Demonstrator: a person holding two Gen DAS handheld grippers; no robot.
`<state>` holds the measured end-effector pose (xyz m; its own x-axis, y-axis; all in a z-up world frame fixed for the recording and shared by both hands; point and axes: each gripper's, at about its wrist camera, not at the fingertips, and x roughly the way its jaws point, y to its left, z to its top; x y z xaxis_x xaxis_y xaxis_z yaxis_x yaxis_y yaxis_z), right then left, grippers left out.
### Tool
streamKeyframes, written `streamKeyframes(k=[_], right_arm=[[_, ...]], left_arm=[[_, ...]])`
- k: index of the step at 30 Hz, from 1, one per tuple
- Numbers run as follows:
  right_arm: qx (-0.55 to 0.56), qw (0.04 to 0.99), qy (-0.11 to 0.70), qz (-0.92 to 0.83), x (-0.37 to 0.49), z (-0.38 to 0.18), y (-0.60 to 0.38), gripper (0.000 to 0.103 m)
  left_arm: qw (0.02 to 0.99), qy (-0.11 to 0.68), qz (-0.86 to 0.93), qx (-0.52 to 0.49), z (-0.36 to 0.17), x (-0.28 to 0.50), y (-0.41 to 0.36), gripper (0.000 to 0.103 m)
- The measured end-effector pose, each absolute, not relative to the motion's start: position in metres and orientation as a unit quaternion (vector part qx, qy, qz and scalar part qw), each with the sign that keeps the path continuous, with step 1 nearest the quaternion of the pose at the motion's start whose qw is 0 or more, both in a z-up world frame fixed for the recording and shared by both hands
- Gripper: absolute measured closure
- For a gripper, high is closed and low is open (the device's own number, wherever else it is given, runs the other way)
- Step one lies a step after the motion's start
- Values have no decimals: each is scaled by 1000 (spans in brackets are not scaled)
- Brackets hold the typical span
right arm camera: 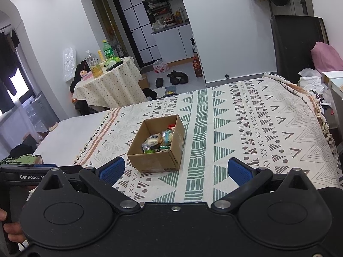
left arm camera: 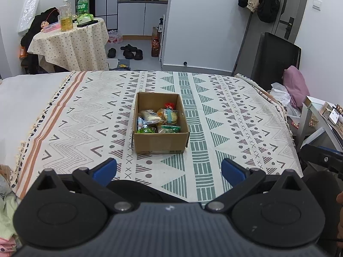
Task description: Organize snacks
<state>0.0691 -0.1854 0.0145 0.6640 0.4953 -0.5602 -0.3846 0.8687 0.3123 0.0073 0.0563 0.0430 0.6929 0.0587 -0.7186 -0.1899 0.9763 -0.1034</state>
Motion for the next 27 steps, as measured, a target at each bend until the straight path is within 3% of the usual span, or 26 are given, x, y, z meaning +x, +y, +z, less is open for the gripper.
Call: streamKeyframes(k=[27], right_arm=[[88,910,330,236,70,18,-194,0]], left_arm=[[920,379,61,-74,49,10,44,0]])
